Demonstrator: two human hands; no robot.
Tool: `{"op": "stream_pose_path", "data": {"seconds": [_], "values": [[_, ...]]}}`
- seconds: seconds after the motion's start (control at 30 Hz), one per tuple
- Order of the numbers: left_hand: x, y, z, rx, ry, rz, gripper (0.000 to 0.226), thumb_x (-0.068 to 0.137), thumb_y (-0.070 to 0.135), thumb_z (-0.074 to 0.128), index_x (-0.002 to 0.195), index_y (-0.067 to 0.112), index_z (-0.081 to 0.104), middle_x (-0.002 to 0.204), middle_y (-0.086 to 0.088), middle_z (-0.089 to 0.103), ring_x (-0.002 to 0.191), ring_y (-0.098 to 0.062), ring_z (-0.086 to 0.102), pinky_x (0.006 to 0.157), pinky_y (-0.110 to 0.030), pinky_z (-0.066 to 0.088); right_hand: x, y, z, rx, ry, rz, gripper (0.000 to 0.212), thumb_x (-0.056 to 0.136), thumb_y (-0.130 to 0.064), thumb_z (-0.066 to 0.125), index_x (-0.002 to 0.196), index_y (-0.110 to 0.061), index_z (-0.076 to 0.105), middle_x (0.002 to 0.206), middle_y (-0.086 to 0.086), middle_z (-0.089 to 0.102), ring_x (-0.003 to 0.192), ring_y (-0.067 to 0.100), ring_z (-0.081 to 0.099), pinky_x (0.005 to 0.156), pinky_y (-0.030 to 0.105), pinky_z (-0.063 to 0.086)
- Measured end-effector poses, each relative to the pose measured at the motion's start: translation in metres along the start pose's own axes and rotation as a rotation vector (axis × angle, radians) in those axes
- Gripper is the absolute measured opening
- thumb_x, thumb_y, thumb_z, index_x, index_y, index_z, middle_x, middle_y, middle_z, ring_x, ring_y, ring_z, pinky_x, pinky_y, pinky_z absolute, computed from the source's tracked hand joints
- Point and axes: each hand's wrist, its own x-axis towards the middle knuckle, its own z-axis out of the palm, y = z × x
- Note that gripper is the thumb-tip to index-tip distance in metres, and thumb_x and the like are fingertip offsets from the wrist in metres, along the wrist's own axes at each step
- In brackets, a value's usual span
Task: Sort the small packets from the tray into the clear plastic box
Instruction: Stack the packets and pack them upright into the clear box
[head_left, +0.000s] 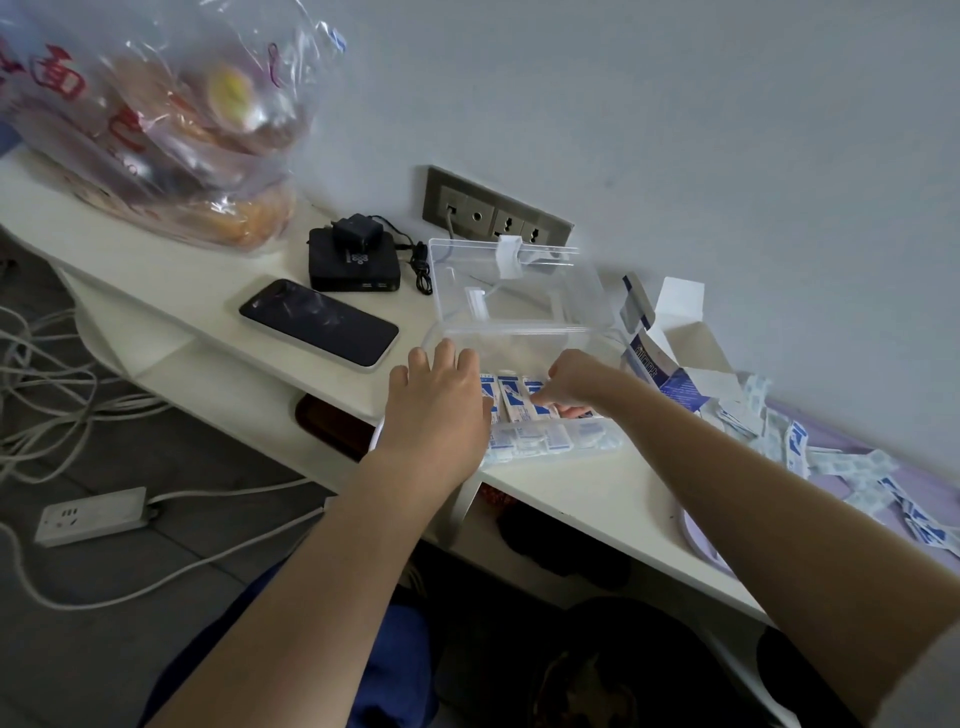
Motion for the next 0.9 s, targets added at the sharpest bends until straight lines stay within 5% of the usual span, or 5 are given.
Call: {"op": "stream_pose_path", "data": {"seconds": [0.1, 0.3, 0.53, 0.77, 0.9], "values": [[0.0, 0.0, 0.0, -0.004, 0.001, 0.001, 0.04, 0.099, 0.03, 0.04, 0.134, 0.015, 0.033, 0.142, -0.004, 0.031, 0.129, -0.026, 0.03, 0.104, -0.036, 0.026, 0.003, -0.001, 0.0, 0.008, 0.001, 0.012, 0.025, 0.086, -0.019, 0.065, 0.076, -0.005, 0.048, 0.064, 0.008, 0.049, 0.048, 0.014, 0.045, 0.043, 0.017, 0.039], [0.001, -0.001, 0.002, -0.007, 0.015, 0.004, 0.039, 0.099, 0.031, 0.04, 0.133, 0.014, 0.033, 0.139, -0.004, 0.033, 0.126, -0.025, 0.033, 0.103, -0.035, 0.027, 0.004, -0.002, -0.001, 0.053, 0.033, -0.009, 0.02, 0.088, -0.019, 0.062, 0.077, -0.004, 0.056, 0.069, 0.009, 0.06, 0.069, 0.022, 0.064, 0.065, 0.024, 0.054], [0.002, -0.001, 0.002, -0.006, 0.015, 0.004, 0.04, 0.099, 0.031, 0.04, 0.135, 0.015, 0.032, 0.141, -0.004, 0.031, 0.127, -0.025, 0.032, 0.103, -0.035, 0.027, 0.003, -0.002, -0.002, 0.041, 0.043, -0.032, 0.022, 0.092, -0.019, 0.054, 0.077, -0.003, 0.056, 0.069, 0.008, 0.063, 0.066, 0.021, 0.064, 0.06, 0.022, 0.052], [0.001, 0.0, 0.002, 0.002, 0.013, 0.009, 0.042, 0.099, 0.032, 0.039, 0.136, 0.015, 0.031, 0.142, -0.005, 0.03, 0.127, -0.026, 0.032, 0.103, -0.035, 0.027, -0.003, 0.007, -0.007, -0.174, -0.018, -0.058, 0.029, 0.087, -0.022, 0.062, 0.106, -0.001, 0.061, 0.106, 0.012, 0.068, 0.079, 0.018, 0.062, 0.069, 0.022, 0.049], [0.001, 0.001, 0.002, 0.002, 0.006, 0.005, 0.043, 0.099, 0.032, 0.039, 0.137, 0.015, 0.03, 0.144, -0.006, 0.028, 0.128, -0.026, 0.031, 0.104, -0.036, 0.026, -0.007, 0.009, -0.008, -0.312, -0.035, -0.075, 0.038, 0.084, -0.03, 0.067, 0.11, -0.003, 0.057, 0.093, 0.005, 0.058, 0.08, 0.018, 0.052, 0.069, 0.024, 0.039]]}}
